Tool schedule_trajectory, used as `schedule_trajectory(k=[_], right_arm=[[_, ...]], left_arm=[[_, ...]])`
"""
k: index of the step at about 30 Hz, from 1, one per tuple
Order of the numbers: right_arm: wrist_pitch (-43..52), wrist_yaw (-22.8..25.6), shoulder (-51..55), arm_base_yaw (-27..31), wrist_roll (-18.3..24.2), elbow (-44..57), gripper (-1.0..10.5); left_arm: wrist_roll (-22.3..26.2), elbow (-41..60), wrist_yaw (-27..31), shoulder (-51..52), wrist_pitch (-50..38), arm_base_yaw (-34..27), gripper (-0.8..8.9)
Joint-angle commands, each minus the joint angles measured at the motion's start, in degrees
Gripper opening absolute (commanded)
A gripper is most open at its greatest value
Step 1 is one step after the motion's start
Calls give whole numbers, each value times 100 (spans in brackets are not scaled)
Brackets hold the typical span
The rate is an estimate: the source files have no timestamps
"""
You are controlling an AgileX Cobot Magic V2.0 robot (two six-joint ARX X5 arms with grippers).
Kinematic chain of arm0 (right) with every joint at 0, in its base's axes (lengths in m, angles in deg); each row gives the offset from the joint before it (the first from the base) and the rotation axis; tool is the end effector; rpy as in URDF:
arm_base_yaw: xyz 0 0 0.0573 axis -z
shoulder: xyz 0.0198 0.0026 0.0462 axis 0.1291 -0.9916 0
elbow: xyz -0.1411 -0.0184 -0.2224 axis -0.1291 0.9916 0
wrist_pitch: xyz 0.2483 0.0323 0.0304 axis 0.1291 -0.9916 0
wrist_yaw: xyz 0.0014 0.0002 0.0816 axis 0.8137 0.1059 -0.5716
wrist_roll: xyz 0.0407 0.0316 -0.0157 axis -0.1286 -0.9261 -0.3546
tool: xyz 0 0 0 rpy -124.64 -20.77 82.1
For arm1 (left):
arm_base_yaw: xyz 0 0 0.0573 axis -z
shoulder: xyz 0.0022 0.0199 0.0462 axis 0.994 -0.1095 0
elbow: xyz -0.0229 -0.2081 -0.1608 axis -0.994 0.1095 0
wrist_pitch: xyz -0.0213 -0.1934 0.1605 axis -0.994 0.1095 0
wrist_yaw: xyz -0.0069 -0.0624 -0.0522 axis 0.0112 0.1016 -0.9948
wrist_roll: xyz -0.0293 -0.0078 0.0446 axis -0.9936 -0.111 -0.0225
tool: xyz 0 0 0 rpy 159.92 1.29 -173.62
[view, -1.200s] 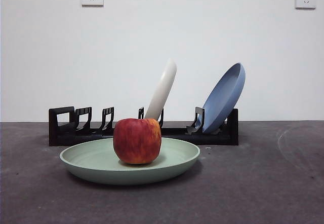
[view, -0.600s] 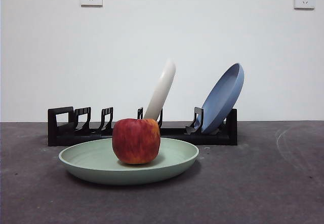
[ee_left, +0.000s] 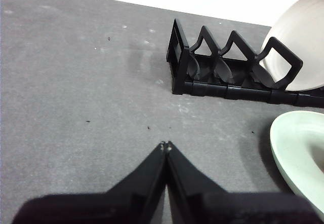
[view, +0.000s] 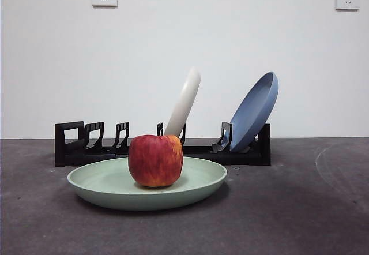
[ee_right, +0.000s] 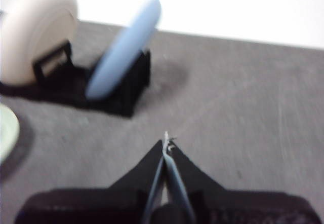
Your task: Take the green plate from the plate rack,put the plate on the table,take the apple from the table,put the apple in the plate
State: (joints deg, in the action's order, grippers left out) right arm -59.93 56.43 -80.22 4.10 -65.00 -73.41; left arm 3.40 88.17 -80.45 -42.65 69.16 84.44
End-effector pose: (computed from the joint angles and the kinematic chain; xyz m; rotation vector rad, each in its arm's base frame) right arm 0.1229 0.0111 0.1871 -0.1188 0.1898 0.2088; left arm 0.0995 -0.0028 0.1458 -0.1955 0.2521 -0.0441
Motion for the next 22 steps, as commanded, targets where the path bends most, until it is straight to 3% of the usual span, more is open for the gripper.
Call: schedule_trajectory(k=[1, 14, 22], right_arm=[[98, -17, 636, 170, -74, 551, 1], [-1241, 282, 2238, 306, -74, 835, 1], [-1261, 302, 2238, 299, -170, 835, 1]], left_arm=[[70, 39, 0, -11, -55, -22, -4], [70, 39, 0, -31, -57, -22, -4], [70, 39, 0, -61, -55, -20, -4]])
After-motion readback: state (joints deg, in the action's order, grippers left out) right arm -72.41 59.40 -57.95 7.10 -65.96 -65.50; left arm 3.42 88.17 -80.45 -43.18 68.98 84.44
